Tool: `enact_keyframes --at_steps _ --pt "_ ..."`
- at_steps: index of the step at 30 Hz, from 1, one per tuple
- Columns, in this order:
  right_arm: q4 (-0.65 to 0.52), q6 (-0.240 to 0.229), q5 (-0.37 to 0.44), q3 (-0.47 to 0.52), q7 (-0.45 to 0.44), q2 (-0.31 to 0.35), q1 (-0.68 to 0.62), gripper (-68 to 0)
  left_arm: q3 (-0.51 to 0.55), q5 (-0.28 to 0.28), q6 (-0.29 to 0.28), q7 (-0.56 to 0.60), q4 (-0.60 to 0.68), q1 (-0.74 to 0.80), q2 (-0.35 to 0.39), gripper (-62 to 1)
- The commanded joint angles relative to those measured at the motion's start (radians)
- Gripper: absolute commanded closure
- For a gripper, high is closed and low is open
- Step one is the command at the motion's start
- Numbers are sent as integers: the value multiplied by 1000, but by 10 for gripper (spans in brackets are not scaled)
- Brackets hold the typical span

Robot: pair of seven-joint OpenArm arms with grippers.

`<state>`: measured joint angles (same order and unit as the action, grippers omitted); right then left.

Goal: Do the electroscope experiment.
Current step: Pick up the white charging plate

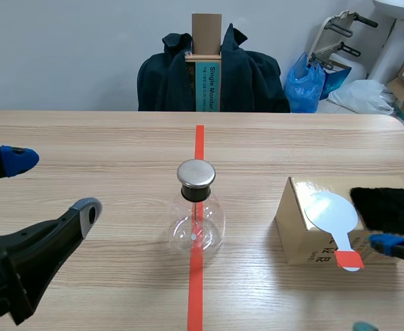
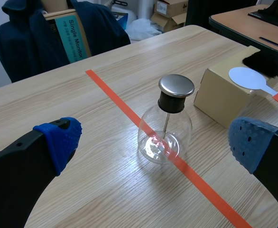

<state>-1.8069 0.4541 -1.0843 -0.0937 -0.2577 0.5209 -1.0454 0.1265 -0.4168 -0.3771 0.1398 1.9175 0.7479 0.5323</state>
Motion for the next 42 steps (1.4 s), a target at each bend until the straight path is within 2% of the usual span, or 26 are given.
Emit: enact_keyframes --at_steps 1,5,9,11,16,24,29,42 --pt "35 48 -7 -14 31 0 64 -679 -3 -6 -2 20 10 -3 0 -623" --pt "168 161 -45 -87 147 0 182 -679 -3 -6 -2 20 10 -3 0 -623" --pt "237 280 -45 -147 235 0 270 -679 -3 -6 -2 21 10 -3 0 -623" --pt "259 307 -45 -179 267 0 307 -679 -3 -6 -3 21 10 -3 0 -623" --pt "318 317 -50 -259 354 0 384 -679 -3 -6 -3 21 10 -3 0 -623" --pt "425 317 -50 -335 379 -10 471 -679 -3 -6 -2 21 10 -3 0 -623" --pt "457 317 -54 -340 373 -34 492 -679 -3 -6 -2 21 10 -3 0 -623" --pt "459 317 -54 -337 295 -31 491 -679 -3 -6 -2 21 10 -3 0 -623"
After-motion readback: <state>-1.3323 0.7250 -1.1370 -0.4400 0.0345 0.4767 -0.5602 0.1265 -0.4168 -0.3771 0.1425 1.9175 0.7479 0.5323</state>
